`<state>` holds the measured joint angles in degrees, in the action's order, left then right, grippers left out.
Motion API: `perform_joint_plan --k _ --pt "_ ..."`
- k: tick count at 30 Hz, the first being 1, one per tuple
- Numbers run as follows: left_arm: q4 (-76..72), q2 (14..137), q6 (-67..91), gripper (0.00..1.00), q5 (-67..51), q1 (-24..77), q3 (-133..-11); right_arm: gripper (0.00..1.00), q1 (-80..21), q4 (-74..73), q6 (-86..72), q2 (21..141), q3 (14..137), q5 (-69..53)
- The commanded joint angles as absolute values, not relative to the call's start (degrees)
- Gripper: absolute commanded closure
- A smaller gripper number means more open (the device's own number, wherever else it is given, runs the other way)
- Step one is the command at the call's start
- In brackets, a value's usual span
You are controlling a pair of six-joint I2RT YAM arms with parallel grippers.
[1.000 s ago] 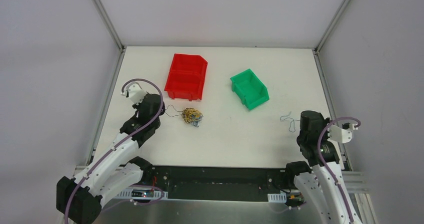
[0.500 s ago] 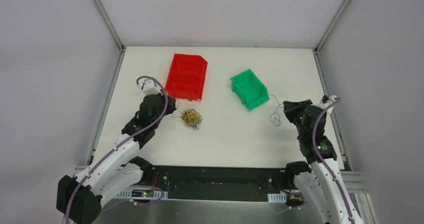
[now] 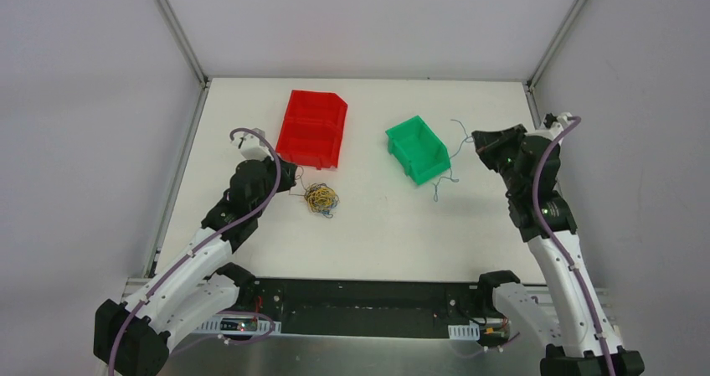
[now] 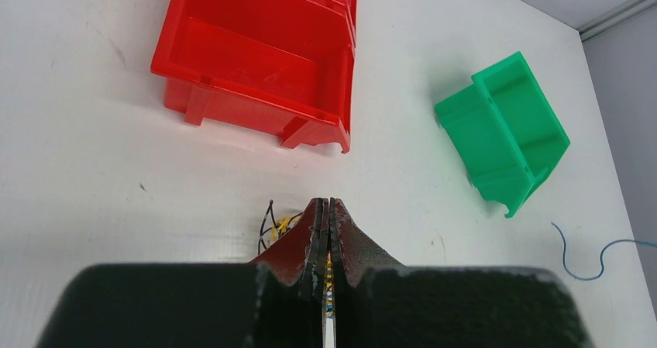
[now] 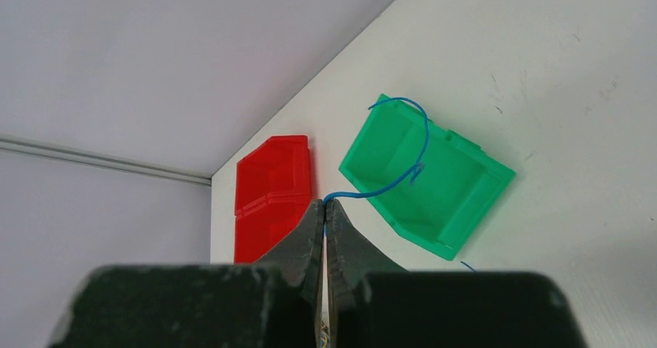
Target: Untangle the cables
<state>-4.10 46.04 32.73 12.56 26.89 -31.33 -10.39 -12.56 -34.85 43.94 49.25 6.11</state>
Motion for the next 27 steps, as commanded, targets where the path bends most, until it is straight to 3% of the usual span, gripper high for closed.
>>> perform_joint_plan --k 1,9,15,20,27 --pt "-6.3 45.5 31.2 1.0 10.9 26.5 -31.3 1.0 -10.6 -10.9 -34.0 48.2 56.5 4.7" --pt "-6.4 46.3 31.1 1.0 10.2 26.5 -31.6 1.0 -10.8 -5.8 -30.8 56.5 62.4 3.0" --pt "-6.8 46.7 31.1 1.0 9.8 26.5 -31.6 1.0 -11.3 12.2 -26.6 60.6 57.2 -2.1" --pt "-6.8 47.0 31.0 1.0 9.4 26.5 -31.7 1.0 -11.6 15.9 -25.3 65.5 60.4 -10.1" --pt "-6.8 46.8 31.1 1.0 9.1 26.4 -31.6 0.99 -12.2 22.4 -23.9 66.8 57.2 -12.4"
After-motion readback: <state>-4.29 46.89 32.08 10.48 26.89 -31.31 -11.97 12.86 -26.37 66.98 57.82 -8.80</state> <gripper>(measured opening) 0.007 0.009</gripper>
